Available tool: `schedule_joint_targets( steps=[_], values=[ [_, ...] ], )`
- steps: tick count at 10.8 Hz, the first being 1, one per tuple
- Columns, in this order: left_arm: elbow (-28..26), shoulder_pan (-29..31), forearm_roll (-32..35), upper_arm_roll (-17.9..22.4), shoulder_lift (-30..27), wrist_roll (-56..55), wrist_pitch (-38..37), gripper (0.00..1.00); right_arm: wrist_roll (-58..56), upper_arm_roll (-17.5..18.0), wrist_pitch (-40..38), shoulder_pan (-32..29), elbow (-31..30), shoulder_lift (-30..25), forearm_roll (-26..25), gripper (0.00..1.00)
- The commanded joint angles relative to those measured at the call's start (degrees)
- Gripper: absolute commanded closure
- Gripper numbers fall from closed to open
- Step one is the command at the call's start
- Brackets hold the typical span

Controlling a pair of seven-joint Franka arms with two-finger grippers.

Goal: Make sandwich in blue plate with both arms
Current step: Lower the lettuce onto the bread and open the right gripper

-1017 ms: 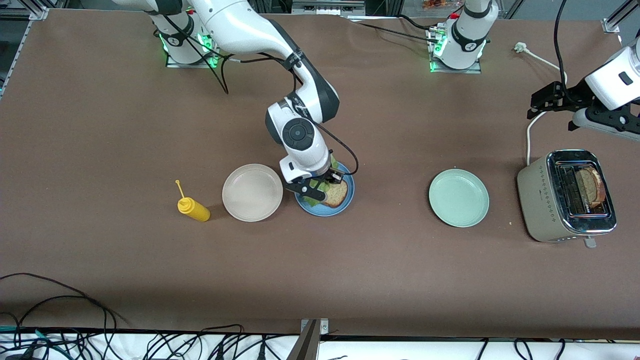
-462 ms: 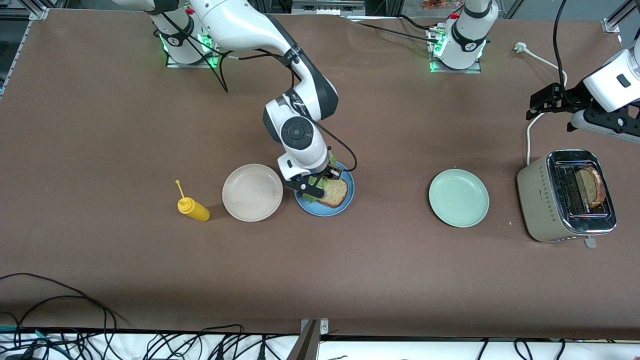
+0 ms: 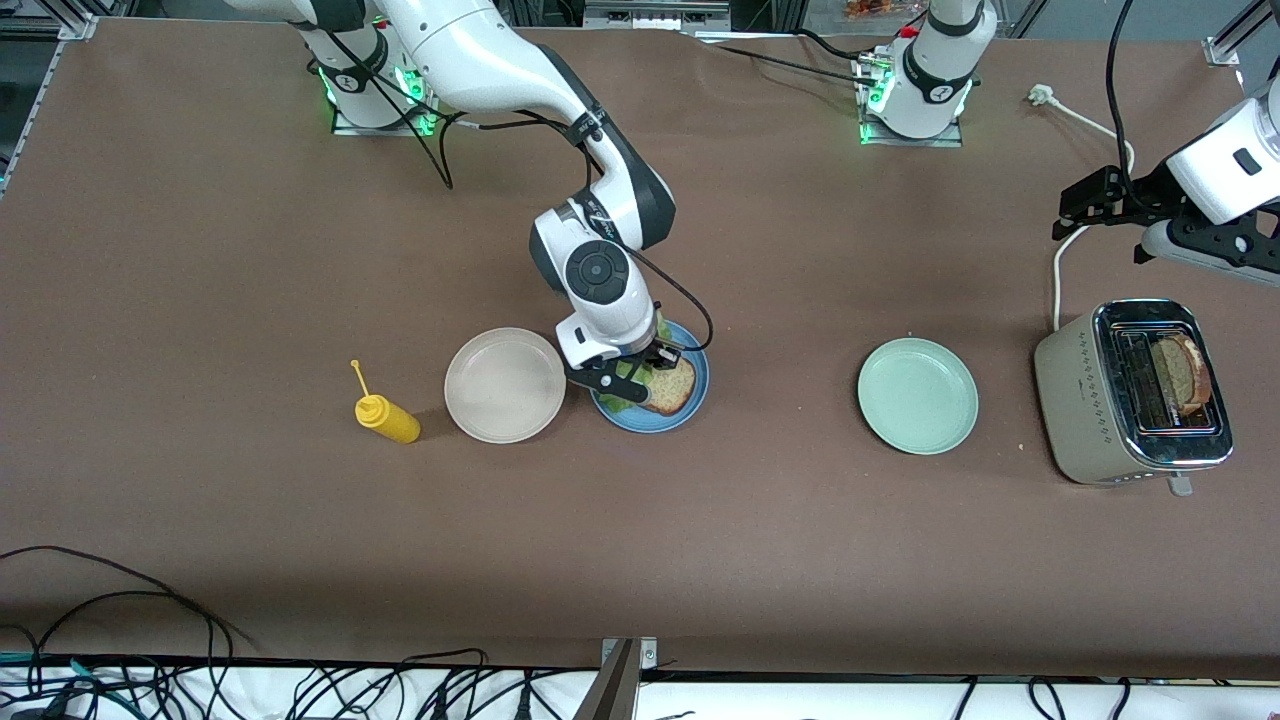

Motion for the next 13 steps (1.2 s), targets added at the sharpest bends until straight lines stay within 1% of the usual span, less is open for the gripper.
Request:
schedule_joint_targets(
  steps=[1, 6, 7, 8, 9, 10, 13],
  values=[
    [1.6, 0.1, 0.5, -0.3, 0.5, -0.4, -1.1, 0.00, 0.5, 0.8, -0.4, -0.6, 2.3, -0.9, -0.3, 0.00],
    [1.6, 0.1, 0.4, -0.3, 0.5, -0.4, -1.1, 0.00, 0.2, 0.3, -1.3, -0.6, 3.2, -1.2, -0.3, 0.00],
    [1.6, 0.1, 0.4, -0.3, 0.6, -0.4, -1.1, 0.00, -0.8, 0.4, -1.8, -1.0, 3.2, -2.7, -0.4, 0.00],
    [1.6, 0.1, 0.4, -0.3, 0.5, -0.4, -1.1, 0.00, -4.4, 0.4, -2.1, -2.4, 2.9, -4.0, -0.3, 0.00],
    [1.6, 0.1, 0.4, -0.3, 0.5, -0.4, -1.1, 0.00, -9.2, 0.3, -5.1, -3.4, 2.4, -5.1, -0.3, 0.00],
    [1.6, 0.1, 0.4, -0.3, 0.5, -0.4, -1.1, 0.00, -14.4, -0.2, -7.7, -4.6, 1.0, -7.4, -0.3, 0.00],
    [1.6, 0.1, 0.4, -0.3, 0.6, -0.4, -1.1, 0.00, -30.7, -0.2, -8.1, -10.1, -11.4, -18.4, -1.0, 0.00]
  ],
)
